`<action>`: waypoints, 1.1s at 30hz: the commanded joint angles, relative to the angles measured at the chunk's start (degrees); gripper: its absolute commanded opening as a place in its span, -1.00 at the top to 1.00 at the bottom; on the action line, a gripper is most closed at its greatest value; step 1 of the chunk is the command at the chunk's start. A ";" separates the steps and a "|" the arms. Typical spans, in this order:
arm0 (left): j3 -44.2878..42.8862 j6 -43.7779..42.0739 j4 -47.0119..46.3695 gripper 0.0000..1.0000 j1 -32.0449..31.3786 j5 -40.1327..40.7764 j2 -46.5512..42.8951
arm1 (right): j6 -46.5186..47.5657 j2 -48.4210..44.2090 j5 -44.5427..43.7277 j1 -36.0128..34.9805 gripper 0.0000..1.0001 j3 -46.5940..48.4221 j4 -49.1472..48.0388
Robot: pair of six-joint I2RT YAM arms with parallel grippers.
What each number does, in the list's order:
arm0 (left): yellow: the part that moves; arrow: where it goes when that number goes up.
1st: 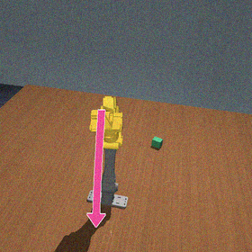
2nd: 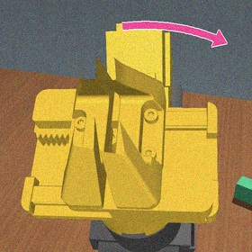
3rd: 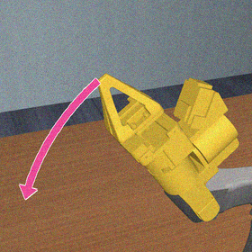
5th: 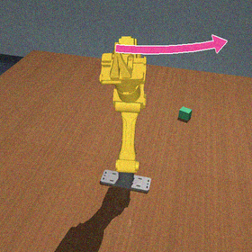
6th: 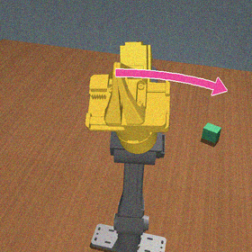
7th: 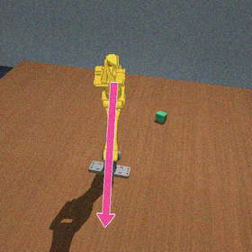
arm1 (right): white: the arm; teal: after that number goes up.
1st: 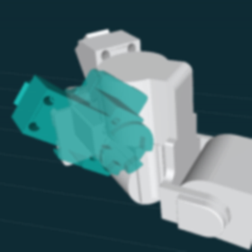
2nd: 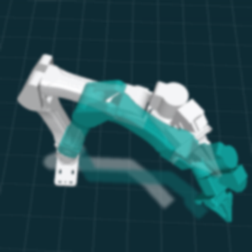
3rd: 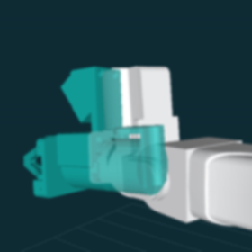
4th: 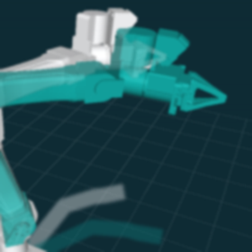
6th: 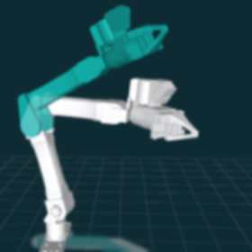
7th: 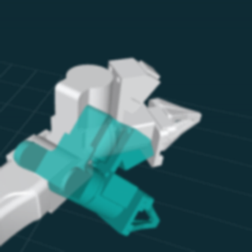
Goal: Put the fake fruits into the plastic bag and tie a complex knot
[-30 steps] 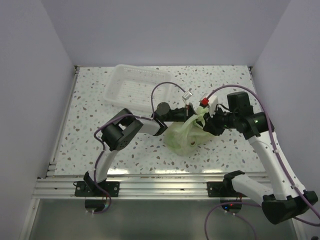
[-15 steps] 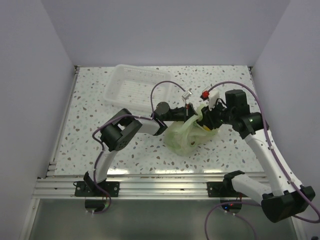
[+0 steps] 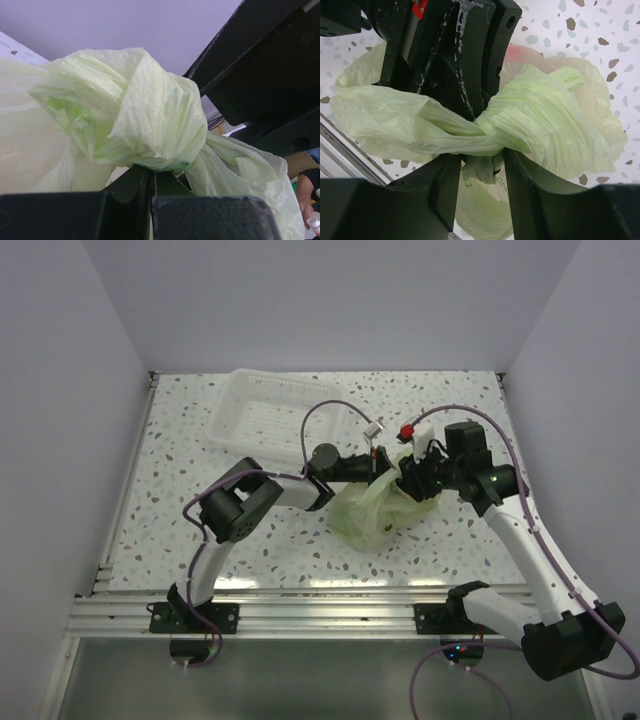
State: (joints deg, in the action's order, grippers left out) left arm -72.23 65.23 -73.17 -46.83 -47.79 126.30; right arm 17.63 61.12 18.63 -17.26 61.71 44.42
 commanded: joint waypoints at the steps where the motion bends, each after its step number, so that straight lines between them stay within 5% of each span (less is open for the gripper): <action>1: 0.42 -2.91 -6.20 1.00 -0.02 0.33 -4.66 | 0.74 -0.30 -1.49 -0.15 0.17 -1.94 -1.71; 7: 1.12 -8.88 -0.85 0.99 -0.19 -0.55 -7.29 | 3.19 -3.89 0.95 -0.15 0.99 -4.84 -4.25; 15: 4.90 -25.03 14.94 0.77 0.25 0.15 -15.28 | 4.35 -10.15 8.87 -0.06 1.00 -13.99 -18.49; 22: 8.06 -43.50 34.90 0.30 1.47 5.33 -24.43 | 3.46 -12.43 14.14 0.82 1.00 -18.73 -27.02; 29: 13.50 -52.65 43.10 0.17 4.20 7.36 -32.60 | 3.20 -11.73 23.37 5.29 1.00 -21.63 -33.95; 33: 16.24 -54.16 43.29 0.10 7.88 1.85 -37.17 | 3.64 -10.85 29.08 8.46 1.00 -21.37 -34.84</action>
State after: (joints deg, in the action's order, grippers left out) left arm -57.78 16.10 -30.76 -41.67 -41.50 93.14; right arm 21.04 49.98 40.88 -10.70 40.14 14.35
